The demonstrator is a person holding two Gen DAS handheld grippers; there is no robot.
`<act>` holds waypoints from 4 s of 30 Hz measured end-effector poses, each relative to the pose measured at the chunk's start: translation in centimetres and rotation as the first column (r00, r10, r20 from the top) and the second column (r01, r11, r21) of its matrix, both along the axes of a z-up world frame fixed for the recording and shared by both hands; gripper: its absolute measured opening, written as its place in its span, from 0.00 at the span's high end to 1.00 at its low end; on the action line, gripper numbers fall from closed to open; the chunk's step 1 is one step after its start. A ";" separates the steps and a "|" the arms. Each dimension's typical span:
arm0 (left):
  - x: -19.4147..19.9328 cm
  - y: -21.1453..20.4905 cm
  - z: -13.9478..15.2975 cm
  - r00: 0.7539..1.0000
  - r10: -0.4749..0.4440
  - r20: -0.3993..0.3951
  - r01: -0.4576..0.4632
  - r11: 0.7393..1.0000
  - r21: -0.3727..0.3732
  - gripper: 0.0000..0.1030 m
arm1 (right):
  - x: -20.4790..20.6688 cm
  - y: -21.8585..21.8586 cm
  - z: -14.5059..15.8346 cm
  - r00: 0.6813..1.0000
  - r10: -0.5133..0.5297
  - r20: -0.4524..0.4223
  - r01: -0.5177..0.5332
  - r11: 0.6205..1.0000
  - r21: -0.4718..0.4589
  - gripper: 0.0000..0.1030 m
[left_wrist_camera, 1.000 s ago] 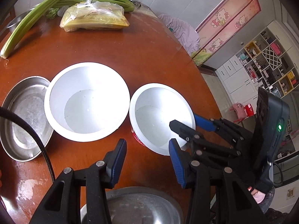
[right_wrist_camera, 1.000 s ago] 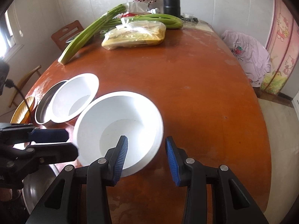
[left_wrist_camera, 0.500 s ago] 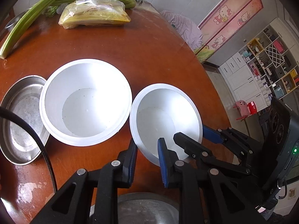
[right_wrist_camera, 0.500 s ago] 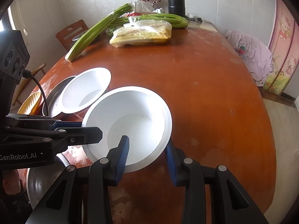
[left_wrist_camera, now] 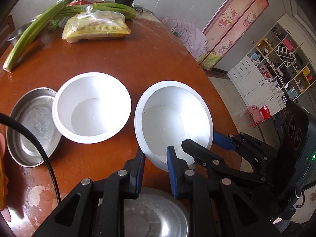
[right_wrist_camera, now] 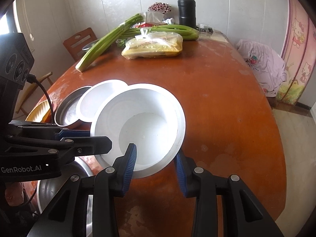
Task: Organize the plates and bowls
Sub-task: 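Lift the white bowl and carry it over the steel bowl, then lower the white bowl into the steel bowl and open the left tool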
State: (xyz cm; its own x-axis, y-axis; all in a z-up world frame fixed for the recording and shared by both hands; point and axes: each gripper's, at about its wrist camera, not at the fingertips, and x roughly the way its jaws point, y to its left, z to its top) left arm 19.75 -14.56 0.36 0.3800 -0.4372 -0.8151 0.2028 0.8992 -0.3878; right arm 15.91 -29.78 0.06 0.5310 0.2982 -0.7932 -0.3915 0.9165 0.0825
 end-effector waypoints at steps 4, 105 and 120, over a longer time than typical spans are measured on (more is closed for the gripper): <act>-1.1 0.9 1.0 1.000 0.016 0.026 -0.016 1.000 0.008 0.78 | -0.8 0.7 0.9 1.000 0.018 0.020 -0.018 1.000 0.005 0.62; -12.7 6.4 -1.9 0.999 0.046 0.007 -0.047 0.998 0.045 0.77 | -10.8 6.0 -1.6 0.993 0.094 -0.068 -0.095 0.995 -0.020 0.61; -13.8 6.2 -0.3 0.994 0.045 0.103 -0.056 0.992 0.109 0.60 | -10.8 5.2 -1.2 0.996 0.079 -0.047 -0.080 0.997 -0.009 0.61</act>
State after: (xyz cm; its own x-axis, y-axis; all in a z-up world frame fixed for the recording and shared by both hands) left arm 5.94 -8.34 0.09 0.4812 -0.3241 -0.8145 0.1889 0.9456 -0.2647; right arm 5.14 -24.61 -1.12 0.4680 0.3289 -0.8203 -0.4591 0.8836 0.0923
